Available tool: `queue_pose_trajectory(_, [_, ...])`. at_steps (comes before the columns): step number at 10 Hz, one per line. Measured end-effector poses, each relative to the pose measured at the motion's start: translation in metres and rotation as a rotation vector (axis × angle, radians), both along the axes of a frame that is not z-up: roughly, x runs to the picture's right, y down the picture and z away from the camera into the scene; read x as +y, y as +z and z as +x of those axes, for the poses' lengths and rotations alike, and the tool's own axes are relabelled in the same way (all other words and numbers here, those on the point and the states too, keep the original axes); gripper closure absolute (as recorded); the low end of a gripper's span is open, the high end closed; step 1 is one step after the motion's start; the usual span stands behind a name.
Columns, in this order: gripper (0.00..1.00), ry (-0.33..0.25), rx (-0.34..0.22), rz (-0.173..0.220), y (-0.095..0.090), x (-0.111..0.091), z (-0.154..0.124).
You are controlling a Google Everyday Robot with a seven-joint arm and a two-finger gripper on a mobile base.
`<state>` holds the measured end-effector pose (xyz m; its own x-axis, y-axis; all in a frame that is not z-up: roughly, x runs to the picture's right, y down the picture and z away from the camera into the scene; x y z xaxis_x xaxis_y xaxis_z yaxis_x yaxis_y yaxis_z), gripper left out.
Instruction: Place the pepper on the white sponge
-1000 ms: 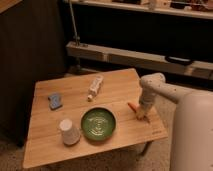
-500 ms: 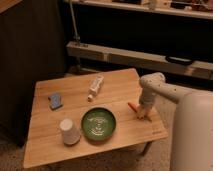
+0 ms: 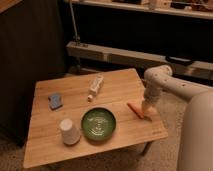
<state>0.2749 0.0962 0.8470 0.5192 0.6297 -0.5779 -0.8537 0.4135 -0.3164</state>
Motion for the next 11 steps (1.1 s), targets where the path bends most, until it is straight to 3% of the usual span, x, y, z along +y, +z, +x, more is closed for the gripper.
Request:
queue_pose_trajectory(2, [0.47, -0.007, 0.004, 0.035, -0.015, -0.018, 0.010])
queue_pose_trajectory(4, [0.47, -0.011, 0.008, 0.048, -0.020, -0.024, 0.017])
queue_pose_trajectory(5, [0.44, -0.013, 0.005, 0.047, -0.018, -0.023, 0.015])
queue_pose_trajectory(8, [0.20, 0.005, -0.004, 0.060, -0.008, -0.020, 0.009])
queue_pose_trajectory(11, [0.20, 0.024, -0.017, 0.064, -0.002, -0.023, -0.003])
